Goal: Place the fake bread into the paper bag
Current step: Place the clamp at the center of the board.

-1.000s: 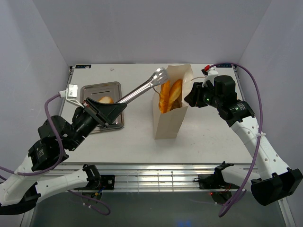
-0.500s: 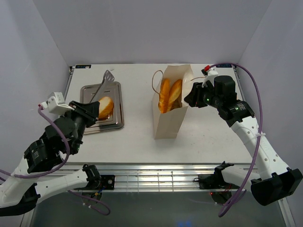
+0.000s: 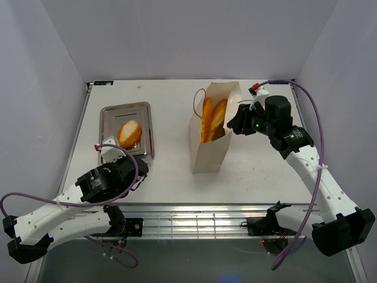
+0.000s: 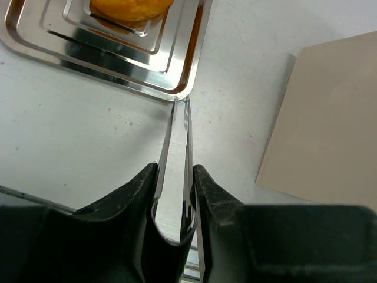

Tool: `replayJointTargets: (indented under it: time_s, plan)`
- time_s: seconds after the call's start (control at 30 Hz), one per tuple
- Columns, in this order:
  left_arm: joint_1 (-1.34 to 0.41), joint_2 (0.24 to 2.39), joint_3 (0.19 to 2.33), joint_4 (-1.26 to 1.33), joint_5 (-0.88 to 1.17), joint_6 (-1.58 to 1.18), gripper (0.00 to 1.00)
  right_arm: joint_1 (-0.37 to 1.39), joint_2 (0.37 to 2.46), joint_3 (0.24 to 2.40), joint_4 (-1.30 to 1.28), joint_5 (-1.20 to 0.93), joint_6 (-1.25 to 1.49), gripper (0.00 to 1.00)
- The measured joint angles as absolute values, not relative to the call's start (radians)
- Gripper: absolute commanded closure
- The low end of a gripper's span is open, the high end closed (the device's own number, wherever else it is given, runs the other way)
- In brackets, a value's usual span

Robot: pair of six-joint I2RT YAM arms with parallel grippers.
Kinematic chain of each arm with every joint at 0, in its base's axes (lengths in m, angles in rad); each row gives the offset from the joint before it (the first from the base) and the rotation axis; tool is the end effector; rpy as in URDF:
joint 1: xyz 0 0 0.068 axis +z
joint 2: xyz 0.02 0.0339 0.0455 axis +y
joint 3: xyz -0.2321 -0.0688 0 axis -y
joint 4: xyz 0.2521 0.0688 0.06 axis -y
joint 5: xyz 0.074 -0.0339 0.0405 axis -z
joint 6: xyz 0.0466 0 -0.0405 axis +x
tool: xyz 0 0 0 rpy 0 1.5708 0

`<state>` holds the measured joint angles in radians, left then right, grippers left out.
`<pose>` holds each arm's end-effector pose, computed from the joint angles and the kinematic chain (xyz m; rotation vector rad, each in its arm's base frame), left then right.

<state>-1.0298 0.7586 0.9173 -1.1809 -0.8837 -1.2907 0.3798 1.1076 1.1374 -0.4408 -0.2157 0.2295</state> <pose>0.1056 -0.1057 0.2839 -0.5575 2.0726 -0.1473 0.2527 0.1116 0.3409 -0.2942 2.0013 0.6048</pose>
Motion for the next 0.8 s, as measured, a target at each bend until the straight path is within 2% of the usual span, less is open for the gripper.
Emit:
replayJointTargets:
  time_s: [0.57, 0.8]
  plan:
    - [-1.030, 0.672, 0.773, -1.103, -0.786, -1.443, 0.54, 0.380, 1.108, 1.128, -0.430, -0.224, 0.228, 0.52]
    - [-1.030, 0.549, 0.572, -1.005, -0.722, -1.613, 0.56, 0.380, 1.106, 1.112, -0.416, -0.231, 0.228, 0.52]
